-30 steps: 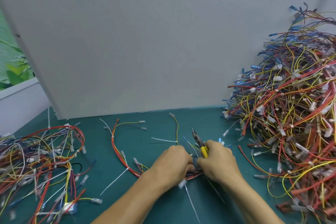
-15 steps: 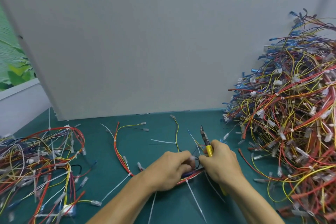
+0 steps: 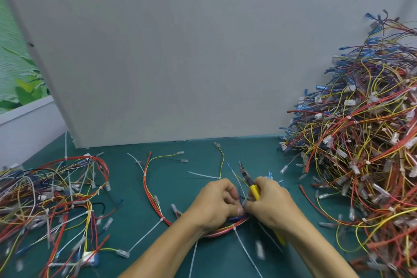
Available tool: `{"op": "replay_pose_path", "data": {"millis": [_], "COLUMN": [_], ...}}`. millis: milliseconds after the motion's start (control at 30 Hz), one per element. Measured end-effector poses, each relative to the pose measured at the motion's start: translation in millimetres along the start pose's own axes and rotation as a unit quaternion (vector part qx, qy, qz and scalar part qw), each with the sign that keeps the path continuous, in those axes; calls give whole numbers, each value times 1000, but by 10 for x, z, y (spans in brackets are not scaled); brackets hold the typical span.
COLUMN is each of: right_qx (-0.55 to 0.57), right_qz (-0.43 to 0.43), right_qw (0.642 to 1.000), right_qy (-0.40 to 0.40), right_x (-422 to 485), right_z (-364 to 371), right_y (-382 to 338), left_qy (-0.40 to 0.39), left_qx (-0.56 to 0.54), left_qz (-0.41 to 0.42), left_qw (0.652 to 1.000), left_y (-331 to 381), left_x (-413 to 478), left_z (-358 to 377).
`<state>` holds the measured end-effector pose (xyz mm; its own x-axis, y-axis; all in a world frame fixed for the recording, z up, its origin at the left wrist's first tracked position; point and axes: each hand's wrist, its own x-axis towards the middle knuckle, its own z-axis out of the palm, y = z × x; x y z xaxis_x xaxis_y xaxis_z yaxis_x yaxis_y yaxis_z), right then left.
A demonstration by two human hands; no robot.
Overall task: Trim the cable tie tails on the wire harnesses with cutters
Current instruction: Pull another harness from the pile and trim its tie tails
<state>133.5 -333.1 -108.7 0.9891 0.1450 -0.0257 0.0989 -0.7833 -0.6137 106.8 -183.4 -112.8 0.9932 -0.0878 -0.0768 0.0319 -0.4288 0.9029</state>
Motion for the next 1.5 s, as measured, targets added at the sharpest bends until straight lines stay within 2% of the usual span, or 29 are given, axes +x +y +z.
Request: {"op": "replay_pose_path", "data": {"millis": [67, 233, 367, 533, 600, 667, 800, 933, 1100, 1267, 1400, 1500], "right_qx": [-19, -37, -38, -40, 2, 102, 267, 292, 308, 358, 342, 306], "right_qz": [2, 41, 82, 91, 94, 102, 139, 135, 108, 91, 76, 55], "right_qw": [1000, 998, 996, 994, 994, 985, 940, 928, 931, 924, 935, 949], "right_qy": [-25, -5, -12, -35, -59, -96, -162, -186, -164, -103, -58, -45], "right_x": [-6, -35, -60, -47, -39, -39, -37, -64, -56, -41, -41, -58], "right_z": [18, 41, 15, -15, -46, -91, -234, -349, -476, -568, -570, -584], "right_y": [-7, -6, -34, -32, -14, -1, 2, -2, 23, 77, 99, 98], "left_qy": [1, 14, 0, -10, -2, 3, -11, 8, 85, 137, 85, 46], "left_qx": [-3, 15, 62, 113, 149, 168, 150, 136, 144, 224, 322, 462], "left_qz": [-7, 5, 45, 97, 110, 108, 90, 89, 125, 249, 332, 335], "left_qw": [1000, 1000, 997, 989, 983, 980, 985, 987, 978, 932, 883, 820], "left_y": [-1, -51, -80, -94, -90, -91, -101, -108, -75, 83, 205, 236], "left_x": [10, 16, 0, -56, -53, -43, -41, -65, -168, -347, -425, -427], "left_z": [11, 28, 12, -25, -48, -74, -97, -113, -154, -113, 80, 241]}}
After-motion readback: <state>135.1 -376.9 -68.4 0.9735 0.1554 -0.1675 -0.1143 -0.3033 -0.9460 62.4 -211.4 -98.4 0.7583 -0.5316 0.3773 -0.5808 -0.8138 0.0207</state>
